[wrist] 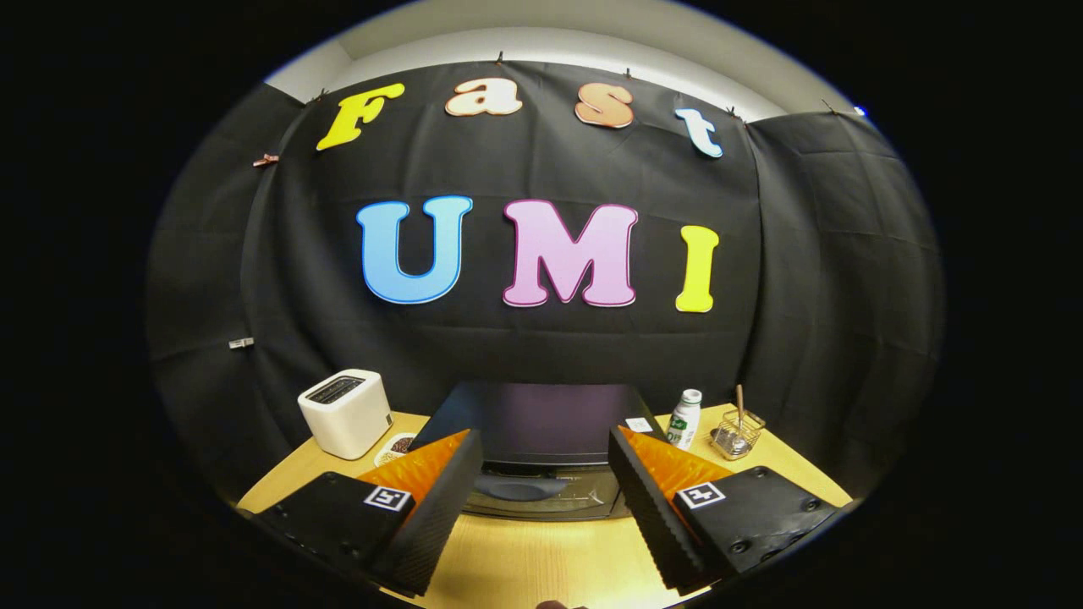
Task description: Open the toaster oven, put the food inside, and close the toaster oven door.
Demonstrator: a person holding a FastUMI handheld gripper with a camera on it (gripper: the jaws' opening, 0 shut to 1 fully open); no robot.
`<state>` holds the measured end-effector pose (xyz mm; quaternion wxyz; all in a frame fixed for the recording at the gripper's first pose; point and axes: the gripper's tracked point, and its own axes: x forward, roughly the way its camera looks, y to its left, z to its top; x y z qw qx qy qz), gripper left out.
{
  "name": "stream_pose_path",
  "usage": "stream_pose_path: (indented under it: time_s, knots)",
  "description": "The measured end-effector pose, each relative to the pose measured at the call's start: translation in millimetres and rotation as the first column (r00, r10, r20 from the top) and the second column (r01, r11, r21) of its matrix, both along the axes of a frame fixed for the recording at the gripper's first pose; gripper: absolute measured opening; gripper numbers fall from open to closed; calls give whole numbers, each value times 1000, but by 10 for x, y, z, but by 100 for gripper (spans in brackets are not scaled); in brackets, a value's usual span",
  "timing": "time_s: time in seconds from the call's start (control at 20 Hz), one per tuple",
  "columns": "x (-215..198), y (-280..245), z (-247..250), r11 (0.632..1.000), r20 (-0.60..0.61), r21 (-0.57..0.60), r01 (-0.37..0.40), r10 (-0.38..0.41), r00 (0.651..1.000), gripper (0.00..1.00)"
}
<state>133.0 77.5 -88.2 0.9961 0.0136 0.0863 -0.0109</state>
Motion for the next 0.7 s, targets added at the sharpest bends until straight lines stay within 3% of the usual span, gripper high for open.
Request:
stream_pose_path:
  time_s: [0.4, 0.7]
  knots:
    - [603, 204, -786, 999, -84, -45, 11, -15, 996, 98]
    - [825, 194, -1237, 999, -169, -30, 31, -35, 985, 98]
